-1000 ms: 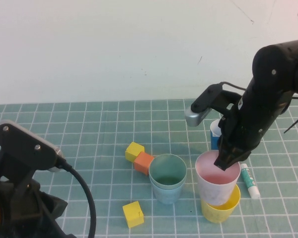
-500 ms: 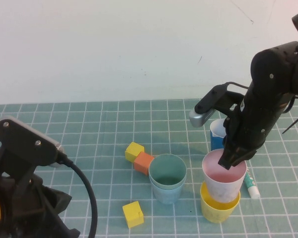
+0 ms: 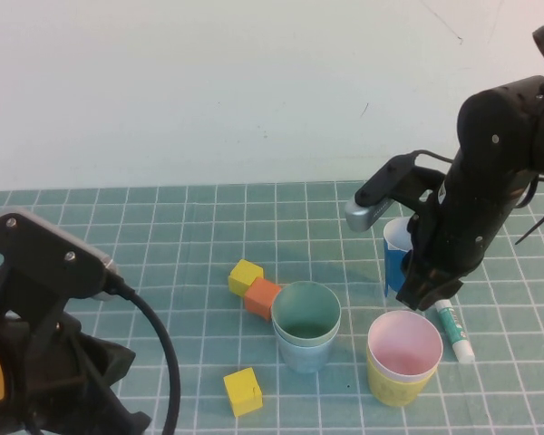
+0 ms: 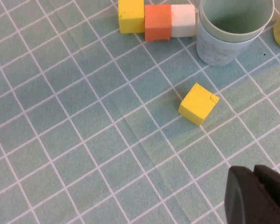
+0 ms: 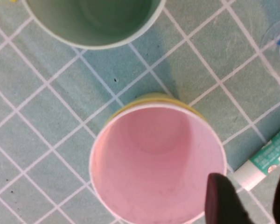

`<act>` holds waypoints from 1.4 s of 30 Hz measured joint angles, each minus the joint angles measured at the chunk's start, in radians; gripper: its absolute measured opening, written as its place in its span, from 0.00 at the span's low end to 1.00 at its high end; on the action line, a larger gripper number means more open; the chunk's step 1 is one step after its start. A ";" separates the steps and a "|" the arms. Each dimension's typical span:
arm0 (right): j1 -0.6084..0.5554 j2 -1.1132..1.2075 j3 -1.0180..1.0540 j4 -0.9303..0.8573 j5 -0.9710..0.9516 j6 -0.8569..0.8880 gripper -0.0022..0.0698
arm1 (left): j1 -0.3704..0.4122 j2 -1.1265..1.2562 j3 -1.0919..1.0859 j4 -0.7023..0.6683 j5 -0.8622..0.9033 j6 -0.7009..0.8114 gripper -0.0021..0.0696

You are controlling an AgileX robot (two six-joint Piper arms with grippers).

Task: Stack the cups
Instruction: Place the pink cup on the yellow cup, then pick up the yellow cup

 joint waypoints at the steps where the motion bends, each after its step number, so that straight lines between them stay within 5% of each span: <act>1: 0.000 0.000 0.000 0.000 0.002 0.005 0.36 | 0.000 0.006 0.000 0.000 0.000 -0.007 0.03; 8: 0.000 -0.068 0.000 0.000 0.018 0.007 0.37 | 0.000 0.149 -0.019 -0.035 -0.002 -0.027 0.08; 20: 0.000 -0.337 0.001 0.000 0.040 -0.001 0.37 | -0.002 0.553 -0.401 -0.132 0.022 0.065 0.49; 32: 0.000 -0.716 0.269 0.048 -0.044 -0.038 0.21 | -0.002 0.897 -0.655 -0.073 0.080 0.070 0.51; 42: 0.000 -0.761 0.531 0.022 -0.131 0.121 0.18 | 0.025 0.956 -0.659 -0.070 0.055 0.061 0.52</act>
